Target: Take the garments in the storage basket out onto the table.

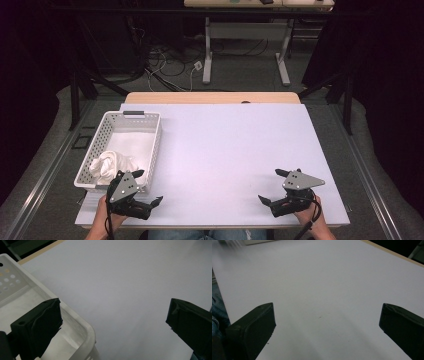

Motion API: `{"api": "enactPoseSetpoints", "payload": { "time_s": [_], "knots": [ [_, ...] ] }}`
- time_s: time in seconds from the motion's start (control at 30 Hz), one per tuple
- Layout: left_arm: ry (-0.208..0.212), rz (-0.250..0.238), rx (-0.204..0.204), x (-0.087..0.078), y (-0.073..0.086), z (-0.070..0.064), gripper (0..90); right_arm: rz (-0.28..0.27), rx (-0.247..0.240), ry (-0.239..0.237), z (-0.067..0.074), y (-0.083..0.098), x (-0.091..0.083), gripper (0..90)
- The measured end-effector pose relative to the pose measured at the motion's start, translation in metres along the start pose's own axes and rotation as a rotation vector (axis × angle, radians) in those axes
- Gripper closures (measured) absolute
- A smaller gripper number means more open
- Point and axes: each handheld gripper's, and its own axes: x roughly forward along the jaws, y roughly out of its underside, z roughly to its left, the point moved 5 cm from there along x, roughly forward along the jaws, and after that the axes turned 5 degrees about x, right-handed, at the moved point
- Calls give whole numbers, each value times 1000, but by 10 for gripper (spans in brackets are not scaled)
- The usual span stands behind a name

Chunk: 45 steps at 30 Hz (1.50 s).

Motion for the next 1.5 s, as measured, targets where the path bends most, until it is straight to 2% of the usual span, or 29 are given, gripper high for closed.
{"api": "enactPoseSetpoints", "payload": {
  "time_s": [0.43,0.47,0.53,0.77,0.83,0.97,1.07,1.2,1.27,1.3,1.5],
  "knots": [
    [26,-1,-3,1,-3,1,0,5,-19,-2,1,0,2,3],
    [18,-3,-7,0,-4,2,0,8,-14,-3,1,0,3,3],
    [-12,25,-6,-1,-4,5,0,14,-11,-9,1,1,4,3],
    [-30,17,-29,-8,-2,12,0,27,-15,-20,1,2,7,3],
    [-40,1,-38,-10,-3,16,0,29,-10,-22,1,3,7,3],
    [-42,4,-37,-11,-2,19,0,28,-14,-20,1,2,6,3],
    [-44,4,-53,-13,-3,21,0,28,-19,-17,1,2,7,3],
    [-65,-3,-52,-18,-5,25,0,23,-19,-21,2,2,8,3],
    [-66,-5,-60,-19,-5,26,0,29,-19,-23,2,3,8,3],
    [-82,-5,-62,-21,-4,30,0,39,-27,-27,3,3,7,3],
    [-89,-12,-94,-23,0,39,0,35,-29,-25,3,3,8,3]
  ]
}}
